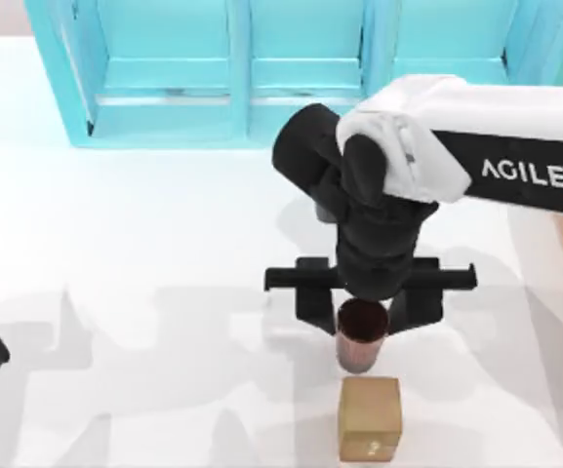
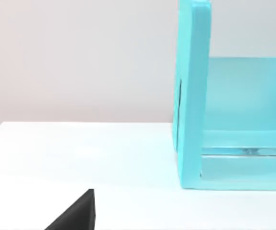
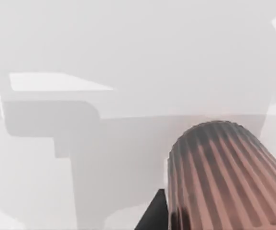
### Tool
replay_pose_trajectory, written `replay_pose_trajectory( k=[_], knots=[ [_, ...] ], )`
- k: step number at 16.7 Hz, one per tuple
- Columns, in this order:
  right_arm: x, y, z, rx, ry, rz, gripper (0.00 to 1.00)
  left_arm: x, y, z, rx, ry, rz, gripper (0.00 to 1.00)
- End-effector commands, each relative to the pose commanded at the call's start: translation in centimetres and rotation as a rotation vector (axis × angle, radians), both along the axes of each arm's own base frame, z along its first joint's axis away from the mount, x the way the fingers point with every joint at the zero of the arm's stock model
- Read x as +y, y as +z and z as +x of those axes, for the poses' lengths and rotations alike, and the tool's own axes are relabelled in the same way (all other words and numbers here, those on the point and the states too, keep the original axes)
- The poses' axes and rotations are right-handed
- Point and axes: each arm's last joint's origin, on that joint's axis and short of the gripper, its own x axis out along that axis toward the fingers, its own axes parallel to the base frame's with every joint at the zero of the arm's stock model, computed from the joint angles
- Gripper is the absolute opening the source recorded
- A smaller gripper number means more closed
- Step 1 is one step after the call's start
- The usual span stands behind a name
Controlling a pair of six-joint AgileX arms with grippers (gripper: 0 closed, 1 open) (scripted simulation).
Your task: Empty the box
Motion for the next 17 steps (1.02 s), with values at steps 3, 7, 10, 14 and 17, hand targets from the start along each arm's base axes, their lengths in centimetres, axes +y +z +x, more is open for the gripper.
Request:
replay_pose_trajectory(
  k=[3, 7, 10, 14, 17],
  knots=[
    [0.0, -0.06, -0.01, 0.0, 0.0, 0.0, 0.0, 0.0, 0.0, 0.0, 0.0, 0.0, 0.0, 1.0],
    [0.0, -0.06, -0.01, 0.0, 0.0, 0.0, 0.23, 0.0, 0.0, 0.0, 0.0, 0.0, 0.0, 1.0],
    [0.0, -0.06, -0.01, 0.0, 0.0, 0.0, 0.45, 0.0, 0.0, 0.0, 0.0, 0.0, 0.0, 1.0],
    [0.0, -0.06, -0.01, 0.0, 0.0, 0.0, 0.75, 0.0, 0.0, 0.0, 0.0, 0.0, 0.0, 1.0],
    [0.0, -0.06, -0.01, 0.0, 0.0, 0.0, 0.98, 0.0, 0.0, 0.0, 0.0, 0.0, 0.0, 1.0]
  ],
)
